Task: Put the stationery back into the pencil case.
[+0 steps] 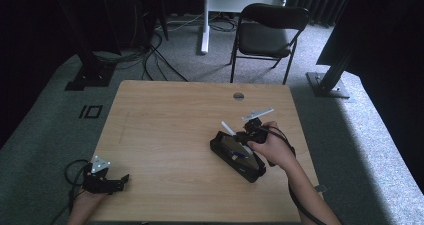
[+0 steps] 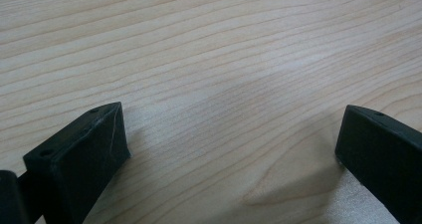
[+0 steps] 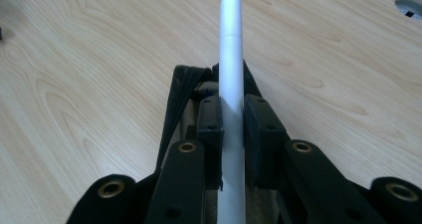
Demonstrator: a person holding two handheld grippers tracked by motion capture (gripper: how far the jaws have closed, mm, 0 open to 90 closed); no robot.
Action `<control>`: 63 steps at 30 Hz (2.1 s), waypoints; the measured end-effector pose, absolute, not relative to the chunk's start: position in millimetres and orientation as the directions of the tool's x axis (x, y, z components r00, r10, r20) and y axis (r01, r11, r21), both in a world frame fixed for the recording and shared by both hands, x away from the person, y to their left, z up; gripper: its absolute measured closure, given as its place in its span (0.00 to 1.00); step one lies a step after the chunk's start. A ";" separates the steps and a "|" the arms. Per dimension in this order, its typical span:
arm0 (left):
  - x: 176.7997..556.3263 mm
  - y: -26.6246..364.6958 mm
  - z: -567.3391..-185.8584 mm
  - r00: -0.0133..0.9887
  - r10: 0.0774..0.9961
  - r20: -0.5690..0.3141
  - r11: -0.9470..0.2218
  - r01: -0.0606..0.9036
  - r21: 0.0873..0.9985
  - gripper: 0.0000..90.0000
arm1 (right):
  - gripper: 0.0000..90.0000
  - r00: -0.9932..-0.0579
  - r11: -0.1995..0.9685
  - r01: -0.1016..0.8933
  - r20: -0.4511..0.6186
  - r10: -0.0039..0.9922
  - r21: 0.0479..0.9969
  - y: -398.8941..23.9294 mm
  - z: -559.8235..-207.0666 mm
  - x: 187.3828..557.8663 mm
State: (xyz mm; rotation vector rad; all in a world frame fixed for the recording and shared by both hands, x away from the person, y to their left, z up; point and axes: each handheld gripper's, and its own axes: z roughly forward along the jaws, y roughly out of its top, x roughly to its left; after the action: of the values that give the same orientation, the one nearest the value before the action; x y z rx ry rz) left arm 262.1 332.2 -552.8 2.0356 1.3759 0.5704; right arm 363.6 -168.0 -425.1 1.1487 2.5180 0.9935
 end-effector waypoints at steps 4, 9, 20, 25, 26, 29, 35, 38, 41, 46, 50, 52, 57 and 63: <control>262.1 332.2 -552.8 0.367 0.930 0.014 -0.274 0.667 0.692 0.00 | 0.87 -0.687 0.500 0.596 0.076 0.723 0.629 -164.1 -434.2 362.3; 262.1 332.2 -552.8 0.367 0.930 0.015 -0.275 0.667 0.692 0.00 | 0.87 -0.700 0.518 0.608 0.098 0.707 0.602 -160.9 -447.6 360.3; 262.1 332.2 -552.8 0.368 0.930 0.015 -0.275 0.667 0.692 0.00 | 0.87 -0.708 0.562 0.620 0.081 0.702 0.548 -155.6 -461.5 362.9; 262.1 332.2 -552.8 0.367 0.930 0.014 -0.274 0.667 0.692 0.00 | 0.87 -0.711 0.573 0.627 0.087 0.698 0.528 -153.6 -466.7 365.3; 262.1 332.2 -552.8 0.367 0.930 0.014 -0.274 0.667 0.692 0.00 | 0.87 -0.712 0.575 0.631 0.093 0.697 0.521 -153.0 -469.0 365.8; 262.1 332.2 -552.8 0.367 0.930 0.015 -0.275 0.667 0.692 0.00 | 0.87 -0.712 0.577 0.633 0.096 0.696 0.516 -153.1 -470.9 366.3; 262.1 332.2 -552.8 0.367 0.930 0.014 -0.274 0.667 0.692 0.00 | 0.87 -0.713 0.592 0.643 0.099 0.694 0.486 -151.5 -479.2 368.2; 262.1 332.2 -552.8 0.367 0.930 0.014 -0.274 0.667 0.692 0.00 | 0.87 -0.715 0.594 0.643 0.104 0.691 0.483 -150.1 -480.1 368.8; 262.1 332.2 -552.8 0.367 0.930 0.014 -0.274 0.667 0.692 0.00 | 0.87 -0.722 0.603 0.639 0.102 0.685 0.477 -147.3 -480.7 368.7; 262.1 332.2 -552.8 0.368 0.930 0.014 -0.275 0.667 0.692 0.00 | 0.87 -0.724 0.610 0.641 0.104 0.682 0.466 -143.7 -483.5 369.9; 262.1 332.2 -552.8 0.367 0.930 0.014 -0.274 0.667 0.692 0.00 | 0.87 -0.722 0.611 0.647 0.108 0.684 0.456 -142.0 -486.0 370.1; 262.1 332.2 -552.8 0.368 0.930 0.015 -0.275 0.667 0.692 0.00 | 0.87 -0.725 0.616 0.646 0.113 0.679 0.450 -141.1 -487.4 369.9; 262.1 332.2 -552.8 0.367 0.930 0.014 -0.274 0.667 0.692 0.00 | 0.81 -0.719 0.604 0.655 0.129 0.682 0.454 -141.5 -486.6 370.4; 262.1 332.2 -552.8 0.367 0.930 0.014 -0.274 0.668 0.692 0.00 | 0.82 -0.717 0.583 0.648 0.136 0.683 0.490 -147.4 -475.5 369.4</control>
State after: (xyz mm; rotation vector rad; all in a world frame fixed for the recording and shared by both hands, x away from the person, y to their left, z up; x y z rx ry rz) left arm 262.1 332.2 -552.8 2.0357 1.3759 0.5703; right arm 369.4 -147.4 -475.5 1.1516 2.7347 0.8048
